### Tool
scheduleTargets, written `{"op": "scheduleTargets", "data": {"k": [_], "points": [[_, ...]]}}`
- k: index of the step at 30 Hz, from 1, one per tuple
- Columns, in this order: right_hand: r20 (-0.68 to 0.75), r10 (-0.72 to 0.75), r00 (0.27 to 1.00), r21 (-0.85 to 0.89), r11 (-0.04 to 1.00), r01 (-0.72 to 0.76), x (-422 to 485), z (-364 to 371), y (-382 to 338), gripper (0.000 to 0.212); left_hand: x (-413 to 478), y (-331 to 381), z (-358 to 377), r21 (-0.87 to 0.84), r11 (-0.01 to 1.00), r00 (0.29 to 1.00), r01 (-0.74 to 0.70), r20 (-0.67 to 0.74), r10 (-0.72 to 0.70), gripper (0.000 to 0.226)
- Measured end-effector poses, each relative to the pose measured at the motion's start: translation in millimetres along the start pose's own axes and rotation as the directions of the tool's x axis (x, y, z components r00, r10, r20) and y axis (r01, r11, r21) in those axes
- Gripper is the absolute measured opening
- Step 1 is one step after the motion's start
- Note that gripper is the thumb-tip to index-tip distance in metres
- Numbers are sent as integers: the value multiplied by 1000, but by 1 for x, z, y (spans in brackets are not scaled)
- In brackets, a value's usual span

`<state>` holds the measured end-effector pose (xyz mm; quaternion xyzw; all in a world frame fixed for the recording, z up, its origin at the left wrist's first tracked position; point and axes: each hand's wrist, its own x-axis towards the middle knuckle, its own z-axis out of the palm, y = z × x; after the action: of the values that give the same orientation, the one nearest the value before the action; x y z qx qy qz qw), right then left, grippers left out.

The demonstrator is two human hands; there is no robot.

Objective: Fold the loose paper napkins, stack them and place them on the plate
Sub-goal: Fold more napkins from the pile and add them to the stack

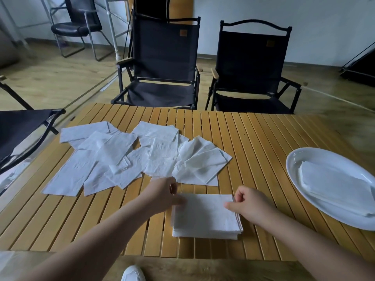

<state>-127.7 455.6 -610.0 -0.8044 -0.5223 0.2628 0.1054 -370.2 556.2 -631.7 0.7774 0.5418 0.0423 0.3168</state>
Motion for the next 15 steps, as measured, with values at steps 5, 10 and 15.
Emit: {"op": "scheduleTargets", "data": {"k": [5,10,15], "points": [[-150,-119,982,95,986,134,45,-28,-14,20,17,11,-14,-19,998,980,-55,-195,50,33],[-159,-199,967,-12,980,200,92,-24,-24,39,51,22,-11,184,972,929,-147,-311,199,52],[-151,-281,948,-197,948,249,116,-15,-34,53,77,24,-4,191,958,904,-213,-334,267,25]]}}
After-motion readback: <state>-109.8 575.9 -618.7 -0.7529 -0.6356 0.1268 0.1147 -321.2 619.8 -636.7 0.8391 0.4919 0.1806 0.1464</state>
